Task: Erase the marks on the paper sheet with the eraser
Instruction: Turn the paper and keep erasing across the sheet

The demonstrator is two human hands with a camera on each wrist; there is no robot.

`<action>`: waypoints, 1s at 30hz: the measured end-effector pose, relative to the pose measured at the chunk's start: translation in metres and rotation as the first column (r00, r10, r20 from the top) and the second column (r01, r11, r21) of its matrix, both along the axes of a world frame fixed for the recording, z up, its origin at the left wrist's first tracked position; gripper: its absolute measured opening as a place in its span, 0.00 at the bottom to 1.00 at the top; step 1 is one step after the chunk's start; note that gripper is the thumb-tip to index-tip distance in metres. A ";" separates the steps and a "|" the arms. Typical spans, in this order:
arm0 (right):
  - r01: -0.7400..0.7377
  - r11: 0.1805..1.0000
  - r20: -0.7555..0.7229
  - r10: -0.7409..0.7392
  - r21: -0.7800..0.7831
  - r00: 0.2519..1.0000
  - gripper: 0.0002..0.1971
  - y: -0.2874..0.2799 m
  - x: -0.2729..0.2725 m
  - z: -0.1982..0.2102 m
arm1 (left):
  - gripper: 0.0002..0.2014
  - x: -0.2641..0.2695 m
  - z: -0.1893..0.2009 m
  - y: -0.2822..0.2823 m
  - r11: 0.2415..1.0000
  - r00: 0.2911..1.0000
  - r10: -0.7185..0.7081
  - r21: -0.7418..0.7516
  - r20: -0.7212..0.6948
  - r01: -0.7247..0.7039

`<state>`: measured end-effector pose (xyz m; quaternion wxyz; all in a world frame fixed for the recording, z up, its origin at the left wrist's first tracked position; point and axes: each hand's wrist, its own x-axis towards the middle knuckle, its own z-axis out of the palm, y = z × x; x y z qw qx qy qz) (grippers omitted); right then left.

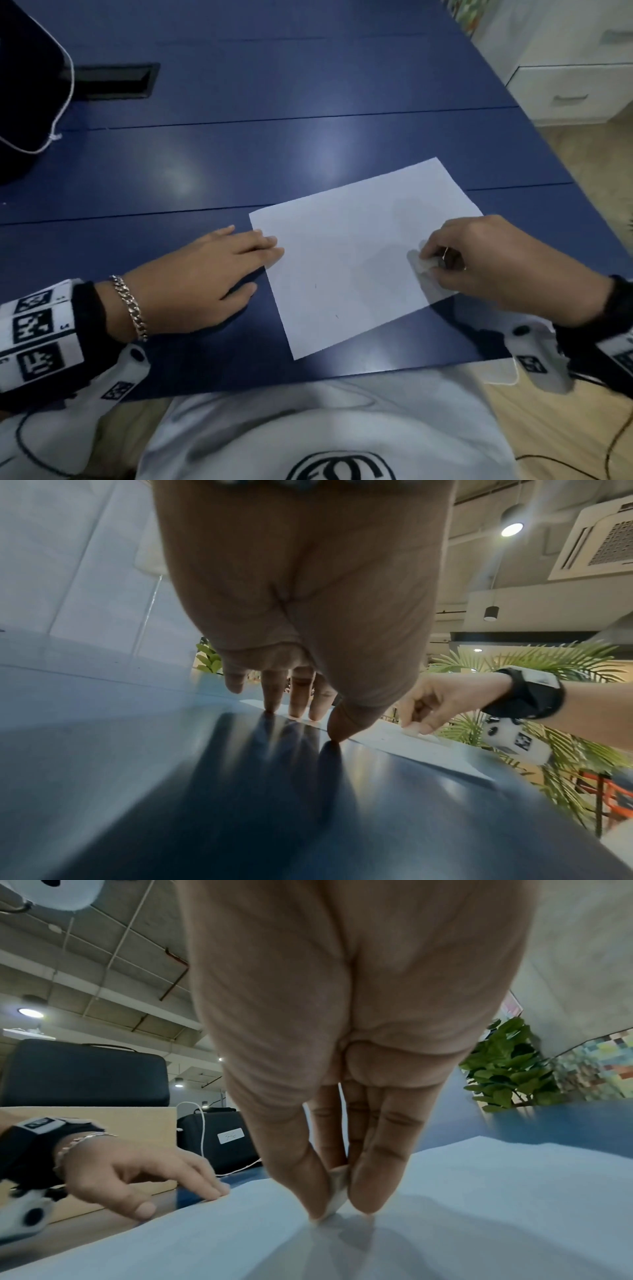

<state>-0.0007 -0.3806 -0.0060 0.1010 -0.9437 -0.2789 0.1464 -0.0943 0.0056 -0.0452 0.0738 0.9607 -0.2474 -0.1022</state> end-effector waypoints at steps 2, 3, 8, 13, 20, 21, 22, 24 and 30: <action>0.000 1.000 0.051 0.000 -0.007 0.999 0.05 0.001 0.006 0.000 | 0.31 -0.007 0.001 -0.005 1.000 0.998 -0.018 -0.022 0.060 0.019; -0.003 1.000 0.080 0.004 -0.006 0.997 0.05 0.002 0.007 0.000 | 0.30 -0.010 0.001 -0.007 1.000 0.997 -0.019 -0.016 0.069 0.020; -0.069 0.994 0.020 0.067 0.080 0.998 0.07 0.018 -0.005 0.000 | 0.28 -0.024 0.006 -0.019 0.999 0.998 -0.034 0.021 0.049 0.033; -0.077 0.992 -0.054 0.083 0.102 0.995 0.03 0.022 -0.008 -0.004 | 0.23 -0.016 0.017 -0.034 0.997 0.993 -0.073 0.005 0.091 0.073; -0.181 0.972 -0.058 0.191 0.147 0.980 0.09 0.049 -0.003 0.012 | 0.64 0.044 0.019 -0.050 0.994 0.991 0.008 0.113 -0.130 0.007; -0.216 0.966 -0.034 0.222 0.141 0.974 0.08 0.057 -0.001 0.011 | 0.67 0.051 0.017 -0.055 0.984 0.986 -0.002 0.177 -0.169 0.033; -0.241 0.961 -0.004 0.244 0.133 0.970 0.08 0.065 0.002 0.010 | 0.69 0.055 0.014 -0.060 0.978 0.982 -0.010 0.202 -0.189 0.048; -0.249 0.961 0.046 0.245 0.121 0.968 0.08 0.076 0.011 0.007 | 0.72 0.060 0.007 -0.068 0.979 0.978 0.000 0.197 -0.209 0.042; -0.266 0.957 0.056 0.261 0.116 0.964 0.07 0.091 0.023 -0.005 | 0.78 0.058 -0.009 -0.071 0.973 0.969 0.040 0.231 -0.245 0.018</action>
